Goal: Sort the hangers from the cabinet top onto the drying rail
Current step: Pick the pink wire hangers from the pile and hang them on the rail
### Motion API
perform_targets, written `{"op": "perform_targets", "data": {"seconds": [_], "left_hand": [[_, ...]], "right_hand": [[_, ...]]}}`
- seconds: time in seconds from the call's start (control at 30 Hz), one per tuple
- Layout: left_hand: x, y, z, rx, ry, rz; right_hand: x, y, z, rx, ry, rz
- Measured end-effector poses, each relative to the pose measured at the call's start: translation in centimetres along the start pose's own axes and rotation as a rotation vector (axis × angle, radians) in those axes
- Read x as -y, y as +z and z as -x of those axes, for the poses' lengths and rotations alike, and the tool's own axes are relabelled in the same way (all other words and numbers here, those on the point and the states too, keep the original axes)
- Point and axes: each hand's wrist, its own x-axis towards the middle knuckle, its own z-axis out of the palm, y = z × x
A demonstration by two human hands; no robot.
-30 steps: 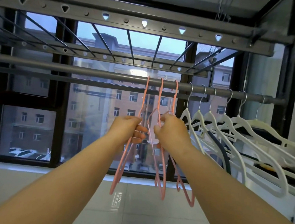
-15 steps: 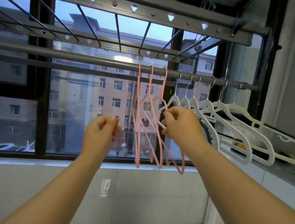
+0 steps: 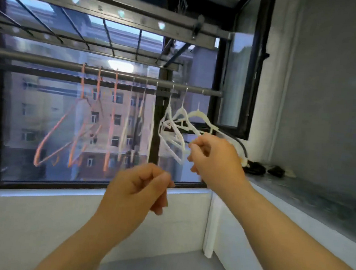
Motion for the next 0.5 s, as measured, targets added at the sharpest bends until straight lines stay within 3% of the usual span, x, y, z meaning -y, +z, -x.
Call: {"op": "perform_targets", "data": {"seconds": [0.27, 0.5], "left_hand": [[7.3, 20.1, -0.1, 0.279, -0.276, -0.051], [17.3, 33.9, -0.9, 0.455, -0.368, -0.159]], "right_hand": [[-15.8, -14.8, 6.1, 0.054, 0.416, 0.073], [-30.3, -20.6, 10.3, 0.004, 0.641, 0.163]]}}
